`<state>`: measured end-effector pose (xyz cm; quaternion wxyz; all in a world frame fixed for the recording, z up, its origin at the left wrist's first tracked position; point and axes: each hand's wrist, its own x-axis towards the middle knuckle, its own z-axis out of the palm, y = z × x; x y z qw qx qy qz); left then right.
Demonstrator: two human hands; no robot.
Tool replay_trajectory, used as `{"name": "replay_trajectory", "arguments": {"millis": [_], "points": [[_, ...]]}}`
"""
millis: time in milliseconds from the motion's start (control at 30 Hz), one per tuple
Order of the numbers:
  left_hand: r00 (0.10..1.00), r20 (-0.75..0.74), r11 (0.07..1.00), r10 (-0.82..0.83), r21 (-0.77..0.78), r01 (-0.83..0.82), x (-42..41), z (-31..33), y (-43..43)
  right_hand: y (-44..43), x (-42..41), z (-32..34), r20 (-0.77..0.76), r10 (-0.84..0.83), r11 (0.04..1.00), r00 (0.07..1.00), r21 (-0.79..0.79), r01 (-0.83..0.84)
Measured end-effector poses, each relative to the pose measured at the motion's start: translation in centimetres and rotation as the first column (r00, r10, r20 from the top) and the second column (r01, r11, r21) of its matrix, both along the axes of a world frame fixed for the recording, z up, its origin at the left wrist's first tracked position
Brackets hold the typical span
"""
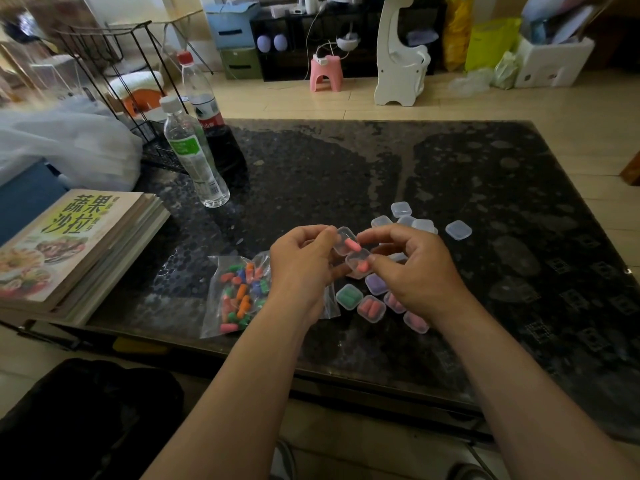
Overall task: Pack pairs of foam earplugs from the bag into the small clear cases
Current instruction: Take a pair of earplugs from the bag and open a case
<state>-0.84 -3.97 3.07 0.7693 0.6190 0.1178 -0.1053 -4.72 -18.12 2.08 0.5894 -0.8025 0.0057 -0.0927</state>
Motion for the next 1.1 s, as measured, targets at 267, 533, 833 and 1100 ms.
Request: {"name": "replay_trajectory", "arguments": {"millis": [267,533,833,1100], "points": [[0.997,-0.010,0.997,-0.078,0.011,0.079,0.17,-0.61,0.10,-0.01,0.34,-0.60,-0.070,0.003,1.000,0.998,0.016,-0.002],[0.991,-0.021,0.990,-0.129,-0.055,0.127,0.12,-0.42,-0.10,-0.21,0.40,-0.38,-0.104,-0.018,0.993,0.994,0.117,0.030],[0.987,-0.035,0.987,-0.158,-0.021,0.157,0.09,-0.53,-0.12,-0.13,0.45,-0.49,-0.132,-0.020,0.997,0.991,0.075,0.031],[0.986,-0.032,0.984,-0.165,-0.068,0.163,0.14,-0.51,-0.14,-0.21,0.73,-0.78,-0.110,-0.033,0.997,0.993,0.071,0.041]]}}
